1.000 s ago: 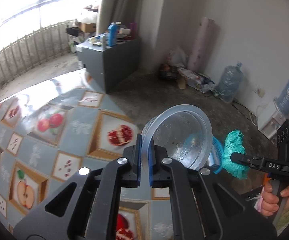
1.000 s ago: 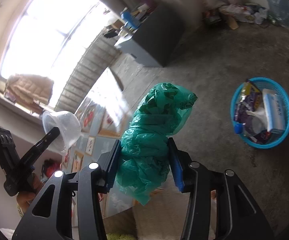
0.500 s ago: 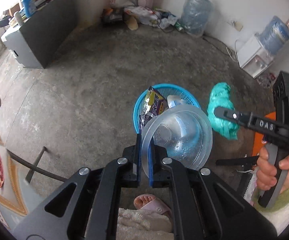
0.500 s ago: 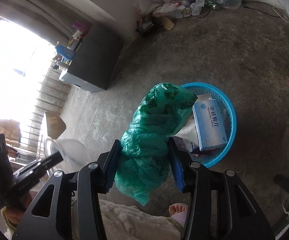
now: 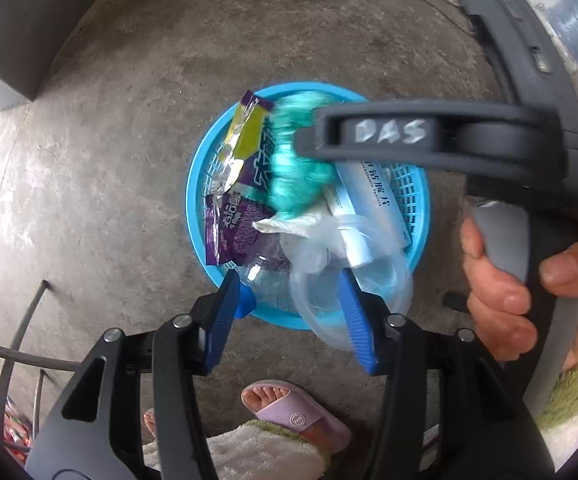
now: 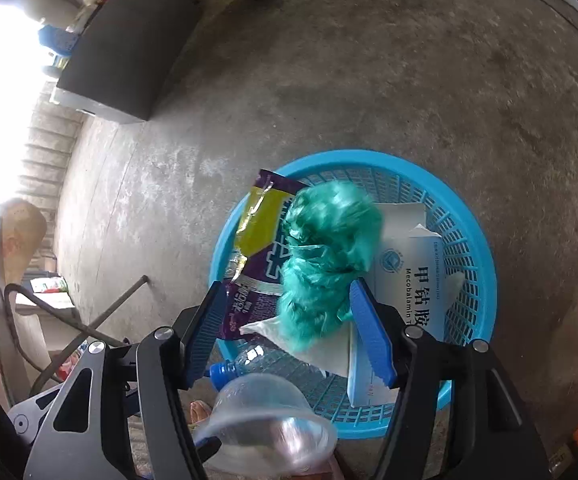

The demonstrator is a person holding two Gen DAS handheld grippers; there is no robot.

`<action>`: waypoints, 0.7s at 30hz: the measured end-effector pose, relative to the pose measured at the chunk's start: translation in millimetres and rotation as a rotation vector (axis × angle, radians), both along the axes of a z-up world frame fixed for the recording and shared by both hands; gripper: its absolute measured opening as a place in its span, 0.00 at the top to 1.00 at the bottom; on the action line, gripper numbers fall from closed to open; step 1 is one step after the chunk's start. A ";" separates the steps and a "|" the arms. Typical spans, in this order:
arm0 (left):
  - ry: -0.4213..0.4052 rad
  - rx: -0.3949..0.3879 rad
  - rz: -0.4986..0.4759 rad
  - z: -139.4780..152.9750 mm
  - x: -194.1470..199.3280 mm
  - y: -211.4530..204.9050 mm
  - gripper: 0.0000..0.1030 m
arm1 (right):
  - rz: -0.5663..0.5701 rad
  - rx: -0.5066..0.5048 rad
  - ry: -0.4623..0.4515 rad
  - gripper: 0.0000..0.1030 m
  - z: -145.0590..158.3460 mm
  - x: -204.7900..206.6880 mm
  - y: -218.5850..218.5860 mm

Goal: Collect trash

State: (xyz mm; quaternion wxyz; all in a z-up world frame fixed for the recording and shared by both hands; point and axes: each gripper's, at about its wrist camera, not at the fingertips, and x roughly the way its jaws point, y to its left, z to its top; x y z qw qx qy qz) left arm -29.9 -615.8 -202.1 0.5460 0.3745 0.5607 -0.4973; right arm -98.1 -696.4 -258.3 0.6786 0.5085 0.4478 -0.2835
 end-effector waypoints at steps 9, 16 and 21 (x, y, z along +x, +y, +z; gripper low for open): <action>0.041 -0.120 0.090 38.1 19.1 9.8 0.53 | -0.201 -0.079 -0.134 0.39 39.3 -72.1 2.0; -0.010 -0.324 0.130 121.6 32.2 35.5 0.42 | -0.239 -0.250 -0.130 0.39 102.3 -102.0 44.6; -0.073 -0.571 0.193 215.8 45.8 109.4 0.22 | -0.192 -0.413 -0.164 0.33 166.8 -97.5 102.3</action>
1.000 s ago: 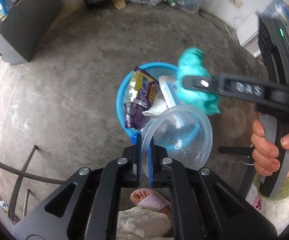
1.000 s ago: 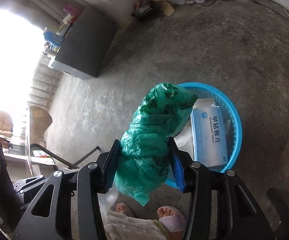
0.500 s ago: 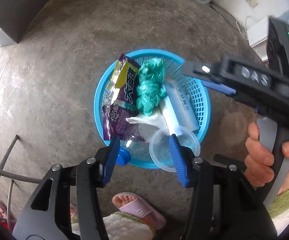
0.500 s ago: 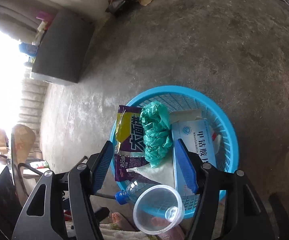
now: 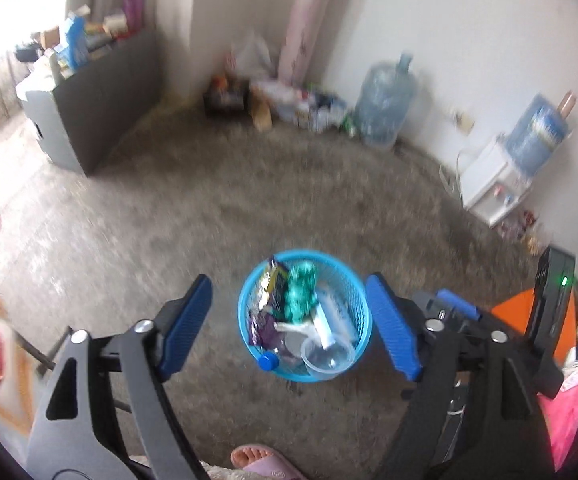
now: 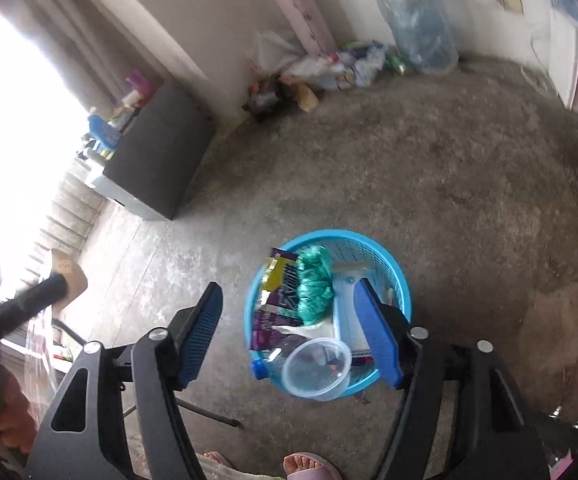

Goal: Collect trash

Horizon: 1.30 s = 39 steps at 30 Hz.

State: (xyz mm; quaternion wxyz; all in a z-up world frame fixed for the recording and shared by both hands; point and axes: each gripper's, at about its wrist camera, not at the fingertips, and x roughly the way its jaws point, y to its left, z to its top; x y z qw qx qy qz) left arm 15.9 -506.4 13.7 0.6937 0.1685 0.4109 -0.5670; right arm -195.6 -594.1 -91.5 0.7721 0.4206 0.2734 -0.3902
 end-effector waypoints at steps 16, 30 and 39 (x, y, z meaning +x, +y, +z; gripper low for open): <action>-0.216 -0.213 0.683 121.8 25.3 286.1 0.08 | 0.308 -0.561 -0.075 0.06 179.8 59.0 232.8; -0.303 0.115 1.093 44.4 11.7 417.3 0.08 | 0.549 -0.574 0.302 0.06 141.0 119.5 335.2; -0.170 0.282 1.038 -5.2 6.0 422.0 0.08 | 0.577 -0.448 0.425 0.06 100.2 117.7 324.4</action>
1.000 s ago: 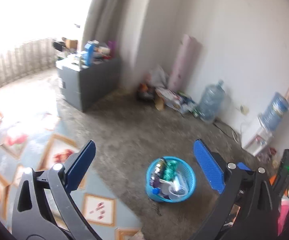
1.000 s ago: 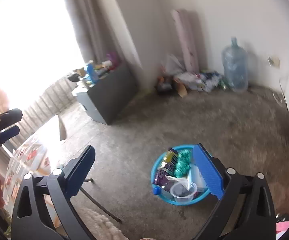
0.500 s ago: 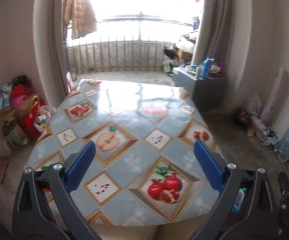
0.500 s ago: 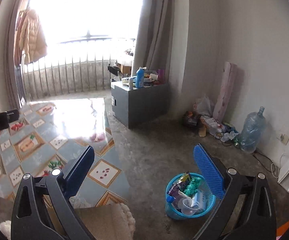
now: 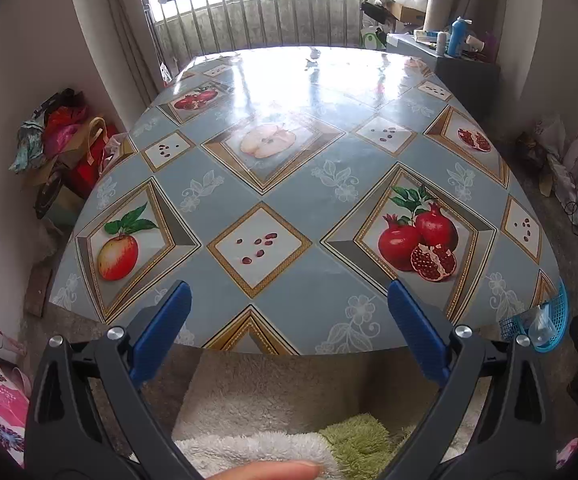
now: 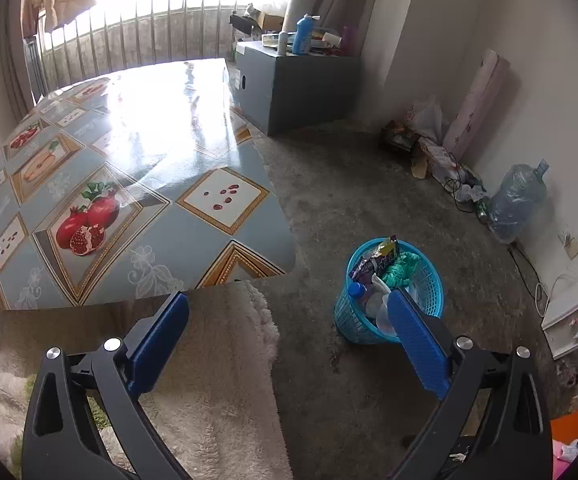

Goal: Collect trash

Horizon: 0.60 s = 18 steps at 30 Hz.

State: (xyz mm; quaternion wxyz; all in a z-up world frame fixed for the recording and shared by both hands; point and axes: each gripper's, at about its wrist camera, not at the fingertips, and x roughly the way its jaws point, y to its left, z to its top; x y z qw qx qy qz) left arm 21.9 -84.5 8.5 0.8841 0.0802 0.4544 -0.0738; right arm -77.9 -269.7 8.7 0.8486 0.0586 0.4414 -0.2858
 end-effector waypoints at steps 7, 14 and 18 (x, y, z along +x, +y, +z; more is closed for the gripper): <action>0.013 0.003 -0.007 0.5 4.0 -6.6 0.08 | -0.054 -0.001 0.024 0.06 -3.6 -2.7 -13.2; 0.017 0.008 -0.013 -1.2 3.4 -9.3 0.08 | -0.055 0.001 0.043 0.06 -7.8 -2.6 -12.7; 0.009 0.013 -0.018 0.7 1.6 -10.7 0.08 | -0.058 -0.008 0.043 0.06 -6.9 -4.0 -12.9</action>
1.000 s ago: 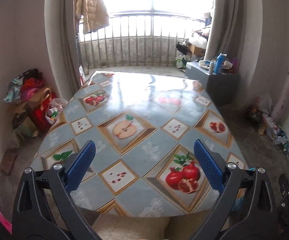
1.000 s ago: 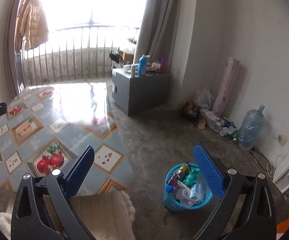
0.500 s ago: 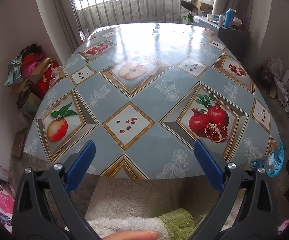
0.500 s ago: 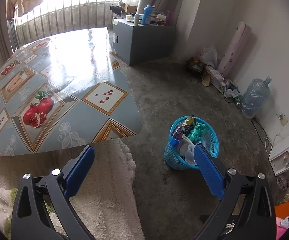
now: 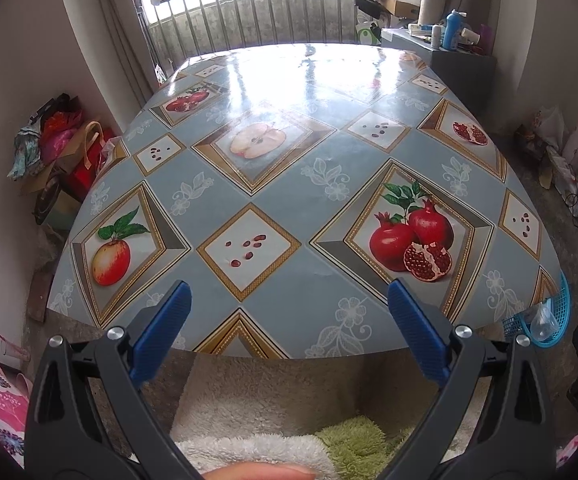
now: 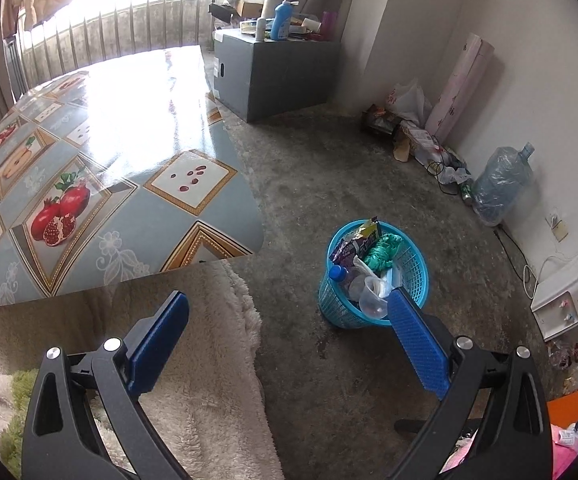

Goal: Collect trash

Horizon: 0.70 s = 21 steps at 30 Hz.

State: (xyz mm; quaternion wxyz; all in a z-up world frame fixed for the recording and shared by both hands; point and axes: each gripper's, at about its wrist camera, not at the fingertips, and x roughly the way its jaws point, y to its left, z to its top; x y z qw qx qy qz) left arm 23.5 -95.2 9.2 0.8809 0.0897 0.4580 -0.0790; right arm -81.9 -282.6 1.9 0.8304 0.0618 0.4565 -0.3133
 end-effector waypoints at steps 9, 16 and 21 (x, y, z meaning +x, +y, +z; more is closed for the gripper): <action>-0.014 0.000 -0.021 4.8 -6.3 -2.7 0.08 | -0.019 -0.002 -0.003 0.06 2.5 -7.0 -0.7; -0.019 0.001 -0.024 6.3 -7.7 -2.3 0.08 | -0.028 -0.007 -0.007 0.06 4.5 -10.4 -0.3; -0.018 0.001 -0.025 6.5 -7.8 -2.1 0.08 | -0.027 -0.009 -0.013 0.06 7.7 -10.6 -0.9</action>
